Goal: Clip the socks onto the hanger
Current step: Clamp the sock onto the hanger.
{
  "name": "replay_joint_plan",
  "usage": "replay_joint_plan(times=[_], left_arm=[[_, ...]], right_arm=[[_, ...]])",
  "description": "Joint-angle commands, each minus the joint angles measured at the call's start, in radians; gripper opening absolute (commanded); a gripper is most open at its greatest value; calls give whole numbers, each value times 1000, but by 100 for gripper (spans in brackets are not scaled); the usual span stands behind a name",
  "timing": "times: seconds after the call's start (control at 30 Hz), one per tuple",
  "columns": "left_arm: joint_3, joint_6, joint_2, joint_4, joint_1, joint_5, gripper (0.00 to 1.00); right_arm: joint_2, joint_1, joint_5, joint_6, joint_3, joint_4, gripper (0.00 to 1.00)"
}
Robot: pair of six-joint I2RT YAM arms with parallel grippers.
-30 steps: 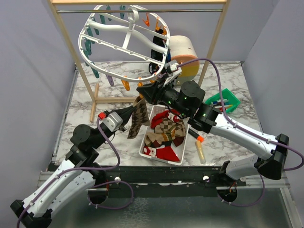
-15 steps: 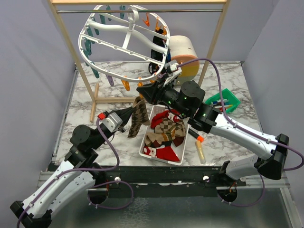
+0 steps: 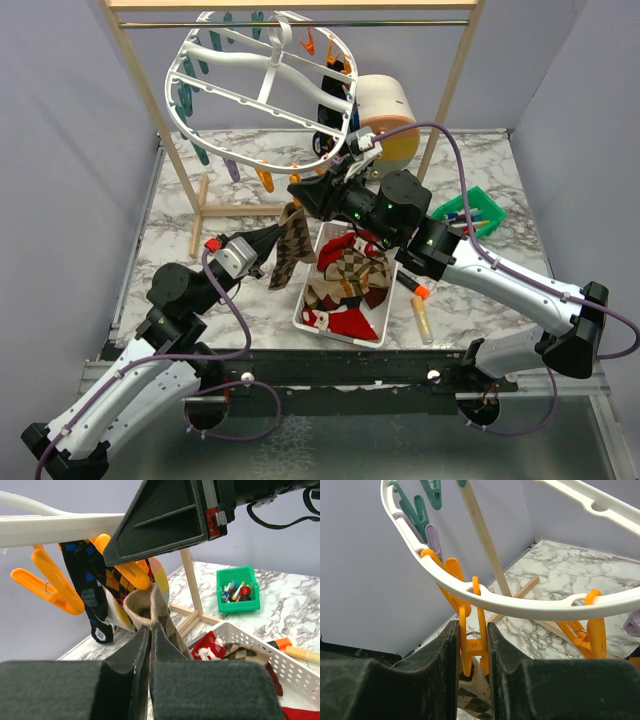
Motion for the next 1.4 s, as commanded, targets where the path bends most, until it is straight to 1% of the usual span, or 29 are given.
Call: replay_joint_plan(times=[0.0,0.73,1.03,1.37], left_arm=[[26,8,-1,28,-4,-26,0],[65,4,44,78,-4,-12,0],[59,19,47,104,-4,-80,0],[48,33,52,107,-3,-107,0]], right_arm=[[12,-4,38,6,11,0,0],[23,-4,28,12,11,-11,1],[28,-4,25,11,12,-15,0],[2,-4,4,21,-21,12,1]])
